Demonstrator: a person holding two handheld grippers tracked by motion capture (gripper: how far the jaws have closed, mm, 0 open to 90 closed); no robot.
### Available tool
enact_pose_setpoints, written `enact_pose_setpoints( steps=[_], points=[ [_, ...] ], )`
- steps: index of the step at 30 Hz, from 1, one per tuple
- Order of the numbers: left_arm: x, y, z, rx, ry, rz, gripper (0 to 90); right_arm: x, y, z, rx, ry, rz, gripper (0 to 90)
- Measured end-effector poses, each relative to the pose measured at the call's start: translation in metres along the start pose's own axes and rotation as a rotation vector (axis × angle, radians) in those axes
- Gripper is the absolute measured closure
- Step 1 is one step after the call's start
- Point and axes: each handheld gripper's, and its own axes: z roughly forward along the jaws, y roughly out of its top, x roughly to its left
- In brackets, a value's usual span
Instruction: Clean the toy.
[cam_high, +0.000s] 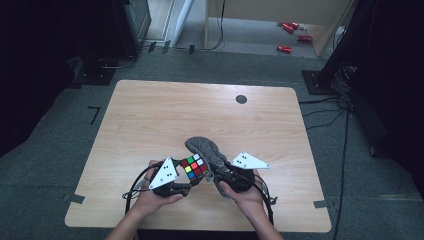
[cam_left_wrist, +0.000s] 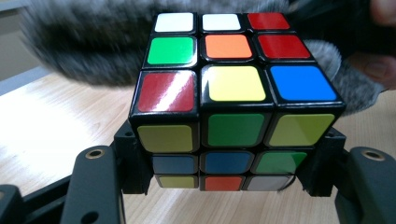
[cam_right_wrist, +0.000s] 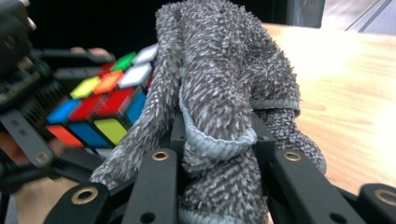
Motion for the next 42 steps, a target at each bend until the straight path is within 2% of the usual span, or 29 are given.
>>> enact_pose_setpoints(
  steps=[2, 3, 5, 6, 7, 8, 9, 10, 11, 12, 13, 15, 17, 18, 21, 24, 32, 36, 37, 38, 39, 42],
  points=[
    [0.001, 0.0, 0.0, -0.001, 0.0, -0.003, 34.9, -0.003, -0.003, 0.005, 0.039, -0.01, -0.014, 71.5],
    [0.001, 0.0, -0.001, -0.003, 0.0, -0.005, 34.9, -0.003, -0.003, 0.005, 0.039, -0.01, -0.014, 71.5],
    [0.003, 0.0, -0.002, -0.014, 0.001, -0.016, 34.9, -0.004, -0.006, 0.01, 0.086, -0.027, -0.022, 71.4],
    [0.005, 0.001, -0.005, -0.035, 0.001, -0.034, 34.9, -0.005, -0.011, 0.015, 0.13, -0.025, -0.029, 71.2],
    [0.005, 0.001, -0.005, -0.035, 0.001, -0.034, 34.9, -0.005, -0.011, 0.015, 0.13, -0.025, -0.029, 71.2],
    [0.007, 0.001, -0.006, -0.043, 0.004, -0.04, 34.9, -0.005, -0.012, 0.017, 0.152, -0.03, -0.04, 71.1],
    [0.009, 0.001, -0.007, -0.037, 0.015, -0.045, 34.9, -0.005, -0.011, 0.016, 0.156, -0.054, -0.054, 71.1],
    [0.009, 0.001, -0.007, -0.037, 0.015, -0.045, 34.9, -0.005, -0.011, 0.016, 0.156, -0.054, -0.054, 71.1],
    [0.01, 0.0, -0.007, -0.029, 0.02, -0.047, 34.9, -0.006, -0.009, 0.014, 0.136, -0.056, -0.051, 71.1],
    [0.01, 0.0, -0.006, -0.019, 0.026, -0.048, 35.0, -0.006, -0.002, 0.004, 0.071, -0.068, -0.037, 71.1],
    [0.011, -0.001, -0.005, -0.008, 0.033, -0.048, 35.0, -0.006, -0.002, 0.004, 0.071, -0.068, -0.037, 71.1],
    [0.01, -0.002, -0.003, 0.014, 0.035, -0.04, 34.9, -0.006, 0.006, -0.007, -0.005, -0.064, -0.026, 71.0],
    [0.007, -0.003, 0.001, 0.029, 0.029, -0.024, 34.9, -0.001, 0.015, -0.016, -0.07, -0.037, -0.029, 71.0],
    [0.003, -0.002, 0.003, 0.029, 0.014, -0.015, 35.0, 0.001, 0.015, -0.016, -0.073, -0.033, -0.038, 71.0],
    [0.001, -0.001, 0.003, 0.024, 0.006, -0.006, 34.9, 0.002, 0.013, -0.013, -0.058, -0.024, -0.043, 71.0],
    [0.001, -0.001, 0.003, 0.038, 0.008, -0.006, 34.9, 0.003, 0.006, -0.006, -0.04, -0.009, -0.045, 71.4],
    [0.007, 0.001, -0.003, -0.016, 0.011, -0.047, 34.9, -0.004, -0.008, 0.012, 0.107, -0.007, -0.061, 71.3],
    [0.01, -0.001, -0.004, 0.001, 0.023, -0.042, 34.9, -0.004, -0.004, 0.007, 0.066, -0.025, -0.053, 71.3],
    [0.01, -0.002, -0.003, 0.006, 0.026, -0.042, 34.9, -0.003, 0.0, 0.001, 0.028, -0.031, -0.062, 71.3],
    [0.01, -0.002, -0.003, 0.014, 0.028, -0.04, 34.9, -0.003, 0.0, 0.001, 0.028, -0.031, -0.062, 71.3],
    [0.009, -0.003, -0.001, 0.023, 0.03, -0.032, 34.9, -0.003, 0.002, -0.003, -0.001, -0.032, -0.062, 71.3],
    [0.007, -0.004, 0.002, 0.038, 0.032, -0.025, 34.9, 0.0, 0.011, -0.013, -0.076, -0.012, -0.055, 71.3]
  ],
)
